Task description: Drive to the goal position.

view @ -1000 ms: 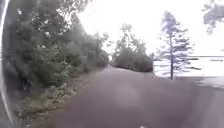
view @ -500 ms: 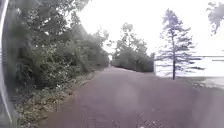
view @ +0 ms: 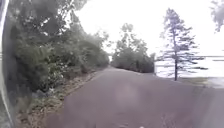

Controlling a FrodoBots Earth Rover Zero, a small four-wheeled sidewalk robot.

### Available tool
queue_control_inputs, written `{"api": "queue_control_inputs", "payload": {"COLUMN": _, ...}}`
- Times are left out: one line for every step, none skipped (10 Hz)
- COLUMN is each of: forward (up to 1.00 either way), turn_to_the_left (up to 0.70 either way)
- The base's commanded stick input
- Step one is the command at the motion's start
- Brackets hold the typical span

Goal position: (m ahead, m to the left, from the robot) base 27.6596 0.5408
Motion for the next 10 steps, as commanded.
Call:
{"api": "queue_control_inputs", "payload": {"forward": 0.70, "turn_to_the_left": 0.01}}
{"api": "queue_control_inputs", "payload": {"forward": 0.70, "turn_to_the_left": 0.01}}
{"api": "queue_control_inputs", "payload": {"forward": 0.70, "turn_to_the_left": 0.01}}
{"api": "queue_control_inputs", "payload": {"forward": 0.70, "turn_to_the_left": 0.01}}
{"api": "queue_control_inputs", "payload": {"forward": 0.70, "turn_to_the_left": 0.01}}
{"api": "queue_control_inputs", "payload": {"forward": 0.70, "turn_to_the_left": 0.01}}
{"api": "queue_control_inputs", "payload": {"forward": 0.70, "turn_to_the_left": 0.01}}
{"api": "queue_control_inputs", "payload": {"forward": 0.70, "turn_to_the_left": 0.01}}
{"api": "queue_control_inputs", "payload": {"forward": 0.70, "turn_to_the_left": 0.01}}
{"api": "queue_control_inputs", "payload": {"forward": 0.70, "turn_to_the_left": 0.01}}
